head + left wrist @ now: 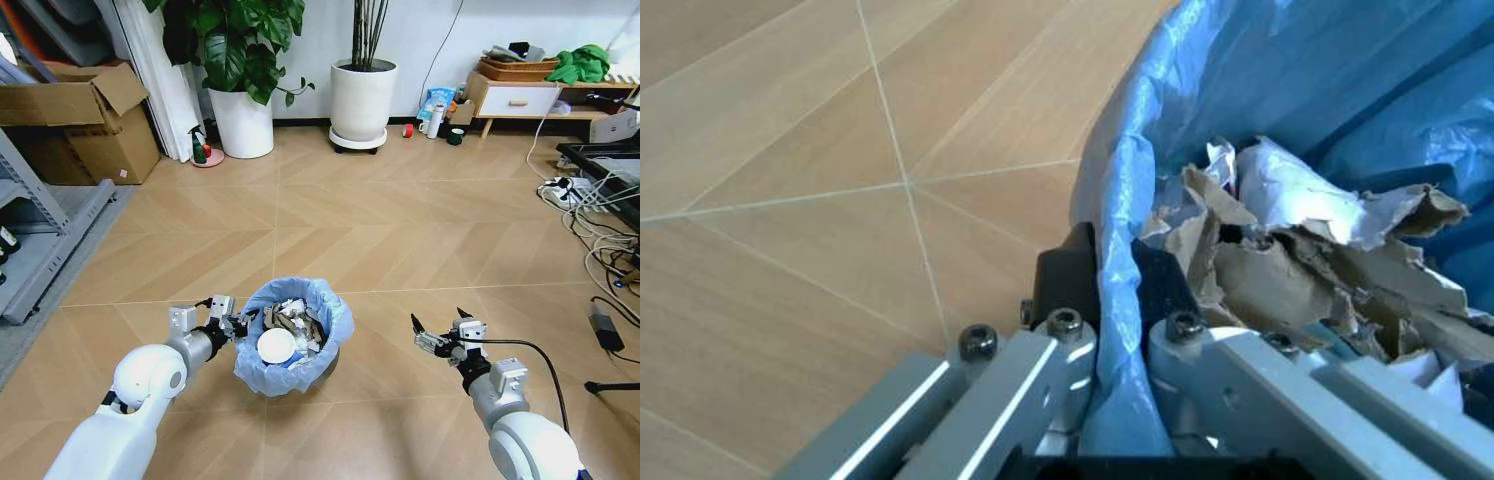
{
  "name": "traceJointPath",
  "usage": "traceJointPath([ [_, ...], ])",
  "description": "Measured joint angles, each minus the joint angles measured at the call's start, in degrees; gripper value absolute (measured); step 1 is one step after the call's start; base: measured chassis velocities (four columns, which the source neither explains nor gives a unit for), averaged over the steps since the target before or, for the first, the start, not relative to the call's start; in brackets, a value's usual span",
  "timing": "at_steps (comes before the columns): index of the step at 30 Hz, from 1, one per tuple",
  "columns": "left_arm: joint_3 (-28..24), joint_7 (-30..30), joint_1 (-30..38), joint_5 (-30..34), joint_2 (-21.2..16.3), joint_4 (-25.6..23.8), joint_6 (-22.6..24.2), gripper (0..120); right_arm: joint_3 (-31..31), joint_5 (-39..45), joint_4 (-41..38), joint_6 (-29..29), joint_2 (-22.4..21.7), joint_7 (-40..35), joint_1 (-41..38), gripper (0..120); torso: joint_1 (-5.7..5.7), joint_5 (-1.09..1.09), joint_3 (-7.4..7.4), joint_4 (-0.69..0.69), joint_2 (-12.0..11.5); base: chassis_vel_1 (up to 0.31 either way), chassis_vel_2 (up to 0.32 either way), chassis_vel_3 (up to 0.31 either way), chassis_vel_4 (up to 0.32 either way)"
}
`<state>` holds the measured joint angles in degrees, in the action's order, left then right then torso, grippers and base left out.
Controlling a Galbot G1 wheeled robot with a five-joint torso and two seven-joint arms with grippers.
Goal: Pick up the trash bin and place the garbage on the floor into it.
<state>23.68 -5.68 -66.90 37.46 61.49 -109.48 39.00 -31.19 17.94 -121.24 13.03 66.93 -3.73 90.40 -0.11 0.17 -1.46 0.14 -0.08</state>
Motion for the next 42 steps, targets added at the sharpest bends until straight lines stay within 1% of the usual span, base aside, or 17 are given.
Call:
traceJointPath([
  [5, 0.31, 0.14, -0.15, 0.13, 0.07, 0.04, -0.06, 0, 0.02, 0.03, 0.7, -0.45, 0.15, 0.0, -0.58, 100, 0.0, 0.03, 0.0, -0.01, 0.0, 0.02, 0.008, -0.017, -0.017],
  [9, 1.35, 1.91, -0.67, 0.17, 1.41, -0.78, -0.21, 0, -0.41, 0.48, 1.08, -0.88, -0.46, -0.17, -0.57, 100, 0.0, 0.0, 0.0, -0.02, 0.0, 0.013, 0.003, -0.007, -0.007],
  [12, 3.02, 3.93, -2.69, 0.17, 4.4, -2.95, -0.46, 0, -1.06, 1.31, 1.4, -1.33, -2.12, -0.2, 0.07, 100, 0.0, 0.0, 0.0, -0.01, 0.0, 0.0, 0.0, 0.0, 0.0],
  [13, 3.02, 3.93, -2.69, 0.17, 4.4, -2.95, -0.46, 0, -1.06, 1.31, 1.4, -1.33, -2.12, -0.2, 0.07, 100, 0.0, 0.0, 0.0, -0.01, 0.0, 0.0, 0.0, 0.0, 0.0],
  [17, 4.37, 4.72, -5.68, -1.58, 7.79, -3.96, -1.04, 0, -1.01, 2.14, 1.69, -1.38, -2.7, -0.42, 0.21, 100, 0.0, 0.0, 0.01, -0.01, 0.0, 0.0, 0.0, 0.0, 0.0],
  [19, 4.45, 5.22, -5.95, -1.77, 8.22, -3.96, -1.17, 0, -0.99, 2.11, 1.7, -1.38, -2.6, -0.44, 0.2, 100, 0.0, -0.01, 0.0, -0.01, 0.0, 0.0, 0.0, 0.0, 0.0],
  [20, 4.52, 6.11, -6.16, -1.74, 8.69, -3.98, -1.23, 0, -0.96, 2.04, 1.71, -1.38, -2.4, -0.45, 0.21, 100, 0.0, 0.0, 0.0, -0.02, 0.0, 0.0, 0.0, 0.0, 0.0],
  [22, 4.55, 11.08, -6.16, -0.02, 9.88, -4.07, -1.39, 0, -1.04, 1.18, 1.71, -1.65, -1.43, -0.46, 0.42, 100, 0.0, 0.0, 0.01, -0.01, 0.0, 0.0, 0.0, 0.0, 0.0],
  [23, 4.55, 11.08, -6.16, -0.02, 9.88, -4.07, -1.39, 0, -1.04, 1.18, 1.71, -1.65, -1.43, -0.46, 0.42, 100, 0.0, 0.0, 0.01, -0.01, 0.0, 0.0, 0.0, 0.0, 0.0],
  [26, 4.19, 21.05, -4.85, 3.44, 11.05, -3.07, -2.53, 0, -1.88, -0.84, 1.46, -2.55, 0.15, -0.2, 1.29, 100, 0.0, 0.0, 0.01, -0.01, 0.0, 0.0, 0.0, 0.0, 0.0],
  [27, 4.19, 21.05, -4.85, 3.44, 11.05, -3.07, -2.53, 0, -1.88, -0.84, 1.46, -2.55, 0.15, -0.2, 1.29, 100, 0.0, 0.0, 0.01, -0.01, 0.0, 0.0, 0.0, 0.0, 0.0],
  [29, 4.9, 26.34, -3.77, 4.67, 11.25, -0.97, -3.07, 0, -2.69, -1.92, 1.15, -3.16, 1.38, -0.01, 2.02, 100, 0.0, 0.02, 0.0, 0.0, 0.0, 0.0, 0.0, 0.0, 0.0],
  [31, 5.97, 29.83, -3.0, 5.13, 11.33, 0.46, -3.32, 0, -3.36, -2.79, 1.05, -3.69, 2.47, 0.3, 2.53, 100, 0.0, 0.01, 0.0, 0.0, 0.0, 0.0, 0.0, 0.0, 0.0],
  [32, 5.97, 29.83, -3.0, 5.13, 11.33, 0.46, -3.32, 0, -3.36, -2.79, 1.05, -3.69, 2.47, 0.3, 2.53, 100, 0.0, 0.01, 0.0, 0.0, 0.0, 0.0, 0.0, 0.0, 0.0],
  [33, 6.69, 32.21, -2.6, 5.84, 11.28, 1.44, -3.55, 0, -3.75, -3.23, 1.01, -4.01, 3.14, 0.44, 2.9, 100, 0.0, 0.0, 0.0, -0.01, 0.0, 0.0, 0.0, 0.0, 0.0],
  [35, 7.49, 33.6, -2.46, 6.33, 11.09, 2.54, -3.66, 0, -4.13, -3.67, 0.92, -4.34, 3.83, 0.59, 3.23, 100, 0.0, 0.01, 0.0, -0.01, 0.0, 0.0, 0.0, 0.0, 0.0],
  [42, 9.62, 34.75, -3.74, 6.25, 10.04, 3.83, -3.74, 0, -4.33, -4.09, 0.85, -4.5, 4.89, 0.72, 3.03, 100, 0.0, 0.01, 0.0, -0.01, 0.0, 0.0, 0.0, 0.0, 0.0],
])
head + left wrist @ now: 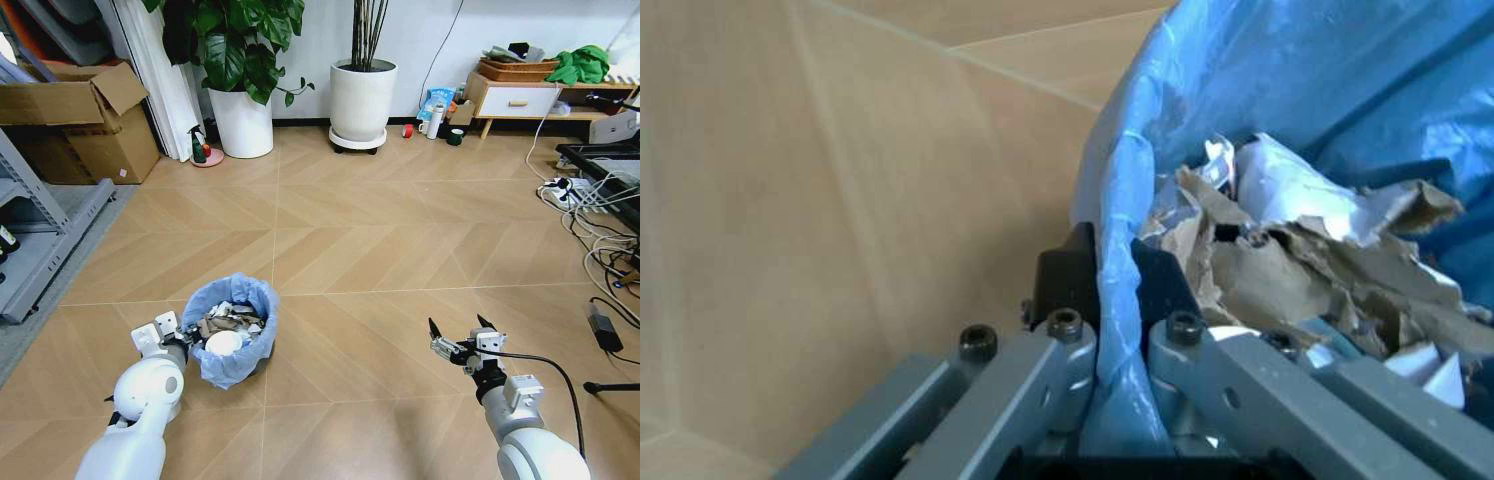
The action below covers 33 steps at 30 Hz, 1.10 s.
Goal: Pick up the trash bin and place the garbage on the floor into it.
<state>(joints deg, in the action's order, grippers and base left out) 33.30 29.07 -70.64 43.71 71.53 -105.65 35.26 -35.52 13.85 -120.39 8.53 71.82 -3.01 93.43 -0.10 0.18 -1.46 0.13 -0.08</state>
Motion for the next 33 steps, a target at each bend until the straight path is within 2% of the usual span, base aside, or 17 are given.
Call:
traceJointPath([
  [8, 3.13, -1.77, -1.4, 0.03, -1.26, 1.36, 0.37, 0, 0.13, -0.1, 0.01, 0.08, 0.48, -0.01, -0.48, 100, 0.0, -0.02, 0.0, 0.0, 0.0, 0.0, 0.0, 0.0, 0.0],
  [19, 2.87, -1.56, -2.23, 0.64, -0.74, 2.04, 1.24, 0, -0.4, -0.14, 0.03, 0.3, 0.66, -0.04, -0.69, 100, 0.0, 0.0, 0.0, 0.0, 0.0, 0.0, 0.0, 0.0, 0.0],
  [24, 2.52, -1.56, -2.17, 0.21, -0.78, 2.32, 1.29, 14, -0.74, -0.02, 0.0, 0.29, 0.67, -0.04, -0.66, 100, 0.0, -0.01, 0.0, 0.0, 0.0, 0.0, 0.0, 0.0, 0.0],
  [25, 2.26, -1.57, -2.09, 0.09, -0.86, 2.36, 1.1, 23, -0.8, 0.07, 0.0, 0.27, 0.68, -0.04, -0.72, 100, 0.0, 0.0, 0.0, 0.0, 0.0, 0.0, 0.0, 0.0, 0.0],
  [26, 2.26, -1.57, -2.09, 0.09, -0.86, 2.36, 1.1, 23, -0.8, 0.07, 0.0, 0.27, 0.68, -0.04, -0.72, 100, 0.0, 0.0, 0.0, 0.0, 0.0, 0.0, 0.0, 0.0, 0.0],
  [30, 1.57, -1.39, -2.0, -0.04, -0.91, 2.11, 0.12, 39, -0.84, 0.21, 0.0, 0.23, 0.67, -0.04, -0.95, 100, 0.0, 0.0, 0.0, 0.0, 0.0, 0.0, 0.0, 0.0, 0.0],
  [31, 1.57, -1.39, -2.0, -0.04, -0.91, 2.11, 0.12, 39, -0.84, 0.21, 0.0, 0.23, 0.67, -0.04, -0.95, 100, 0.0, 0.0, 0.0, 0.0, 0.0, 0.0, 0.0, 0.0, 0.0],
  [33, 1.45, -1.02, -1.94, -0.05, -0.91, 1.9, -1.52, 49, -0.96, 0.3, -0.01, 0.23, 0.67, -0.04, -1.13, 100, 0.0, -0.02, 0.0, 0.0, 0.0, 0.0, 0.0, 0.0, 0.0],
])
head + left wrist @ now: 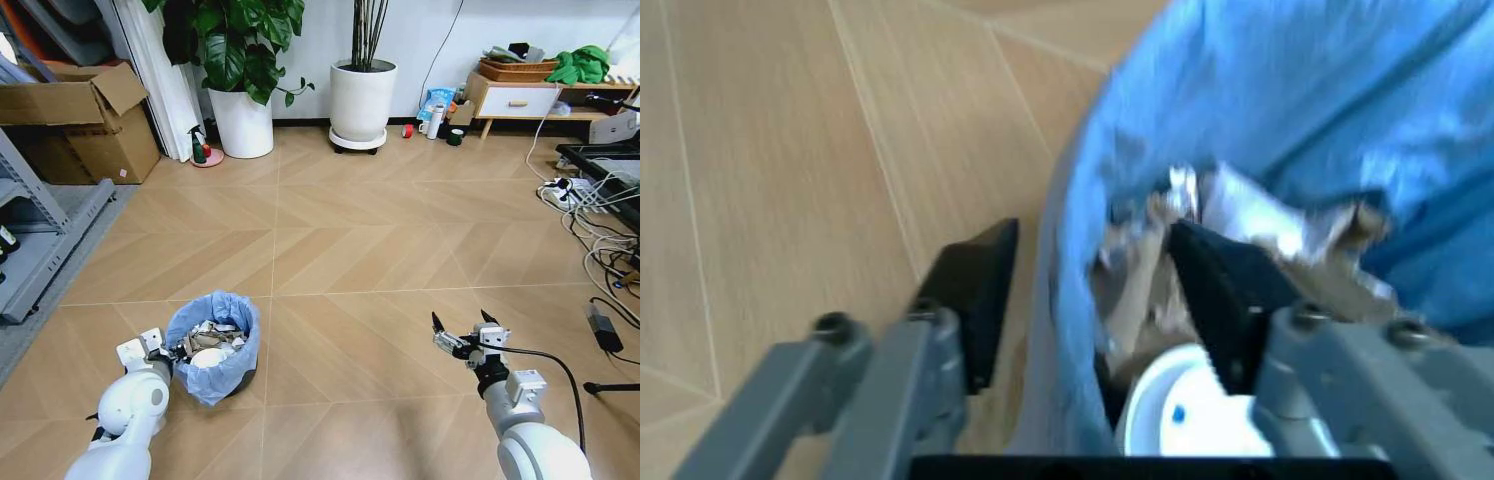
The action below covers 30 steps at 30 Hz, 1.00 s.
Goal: Pick up the trash bin and place the garbage on the floor into it.
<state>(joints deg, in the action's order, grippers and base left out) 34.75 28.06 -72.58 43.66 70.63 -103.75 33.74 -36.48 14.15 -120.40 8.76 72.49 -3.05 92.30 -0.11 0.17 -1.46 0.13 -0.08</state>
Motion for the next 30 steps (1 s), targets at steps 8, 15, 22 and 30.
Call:
traceJointPath([
  [8, -0.37, -2.52, -0.29, -3.86, -0.55, -0.59, -10.97, 81, -1.47, 0.94, -0.87, -0.03, 0.48, 0.01, -0.76, 100, 0.0, 0.0, 0.0, -0.01, 0.0, 0.0, 0.0, 0.0, 0.0],
  [15, 0.31, -10.83, -1.23, -9.01, -0.76, -1.48, -20.82, 99, -3.53, 1.6, -2.77, 0.47, 1.48, 0.02, -0.63, 100, 0.0, 0.01, 0.0, 0.01, 0.0, 0.0, 0.0, 0.0, 0.0],
  [22, 0.79, -19.19, -7.81, -14.01, -2.31, -8.93, -24.17, 100, -7.36, 1.39, -6.45, 1.92, 4.24, -0.06, 1.15, 100, 0.0, 0.01, 0.0, 0.0, 0.0, 0.0, 0.0, 0.0, 0.0],
  [30, 2.31, -22.72, -15.68, -19.39, -1.02, -19.01, -24.58, 100, -9.77, -1.01, -11.73, 1.41, 9.82, 0.38, 6.18, 100, 0.0, 0.01, 0.01, 0.0, 0.0, 0.0, 0.0, 0.0, 0.0],
])
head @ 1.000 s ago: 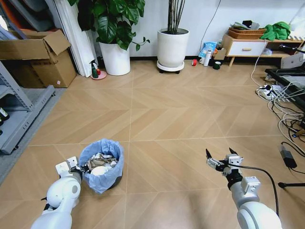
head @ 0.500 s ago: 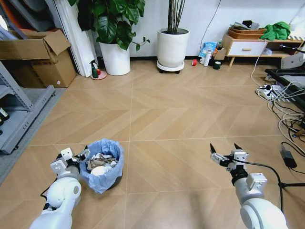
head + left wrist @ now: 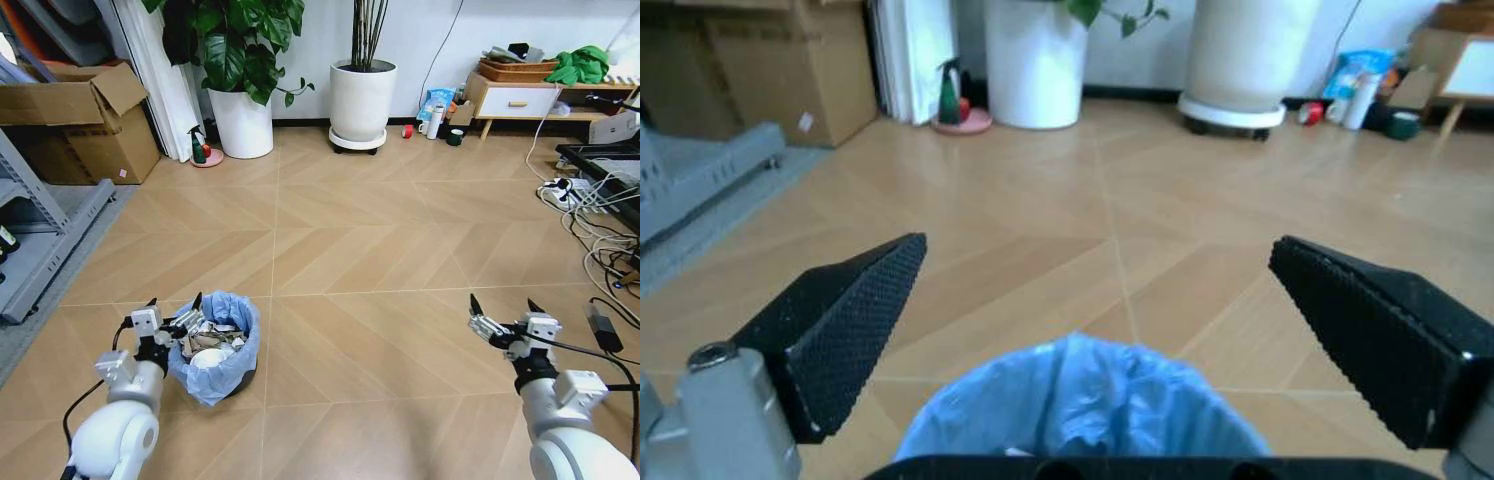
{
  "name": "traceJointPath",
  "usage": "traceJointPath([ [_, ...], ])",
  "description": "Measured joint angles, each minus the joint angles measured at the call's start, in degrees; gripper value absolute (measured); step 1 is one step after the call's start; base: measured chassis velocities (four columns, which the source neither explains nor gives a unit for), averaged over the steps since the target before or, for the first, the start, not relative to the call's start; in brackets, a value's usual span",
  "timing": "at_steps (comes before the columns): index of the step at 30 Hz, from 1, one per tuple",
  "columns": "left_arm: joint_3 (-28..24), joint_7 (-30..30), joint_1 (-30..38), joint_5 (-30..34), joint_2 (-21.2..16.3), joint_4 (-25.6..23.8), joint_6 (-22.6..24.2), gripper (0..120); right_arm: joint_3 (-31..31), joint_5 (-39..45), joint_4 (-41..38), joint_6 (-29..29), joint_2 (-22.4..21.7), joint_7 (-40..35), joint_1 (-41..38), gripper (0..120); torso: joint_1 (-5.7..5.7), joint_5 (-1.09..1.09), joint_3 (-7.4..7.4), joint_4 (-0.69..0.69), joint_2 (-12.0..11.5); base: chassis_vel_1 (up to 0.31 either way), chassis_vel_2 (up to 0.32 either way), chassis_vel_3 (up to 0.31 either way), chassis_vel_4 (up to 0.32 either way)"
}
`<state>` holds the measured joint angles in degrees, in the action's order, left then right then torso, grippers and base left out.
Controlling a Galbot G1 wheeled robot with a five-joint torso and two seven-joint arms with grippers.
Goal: Pick up the trash bin and place the garbage on the floor into it.
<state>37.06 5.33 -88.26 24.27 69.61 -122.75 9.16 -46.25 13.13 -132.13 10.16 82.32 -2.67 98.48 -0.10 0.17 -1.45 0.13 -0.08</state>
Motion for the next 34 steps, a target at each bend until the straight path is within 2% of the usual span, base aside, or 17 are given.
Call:
traceJointPath([
  [5, 0.24, 0.43, -1.82, -2.49, 1.24, -2.36, 0.02, 100, -0.64, -2.1, -1.2, -1.33, 1.81, 0.92, 1.36, 100, 0.0, 0.0, 0.0, 0.01, 0.0, 0.0, 0.0, 0.0, 0.0],
  [7, 1.73, -0.47, -4.34, -5.36, 2.85, -4.59, 0.01, 100, -2.51, -2.65, -2.76, -1.86, 3.03, 2.16, 2.49, 100, 0.0, 0.01, 0.0, 0.0, 0.0, 0.0, 0.0, 0.0, 0.0],
  [17, 5.39, -1.44, -9.15, -5.82, 5.82, -10.88, 1.05, 100, -7.1, -1.96, -7.34, -3.03, 6.35, 5.11, 6.25, 100, 0.0, 0.0, 0.0, 0.0, 0.0, 0.0, 0.0, 0.0, 0.0],
  [34, 5.46, -1.16, -9.15, -5.33, 5.81, -11.44, 1.65, 100, -7.01, -1.83, -8.14, -3.07, 6.94, 4.41, 6.38, 100, 0.0, 0.0, -0.01, 0.0, 0.0, 0.0, 0.0, 0.0, 0.0],
])
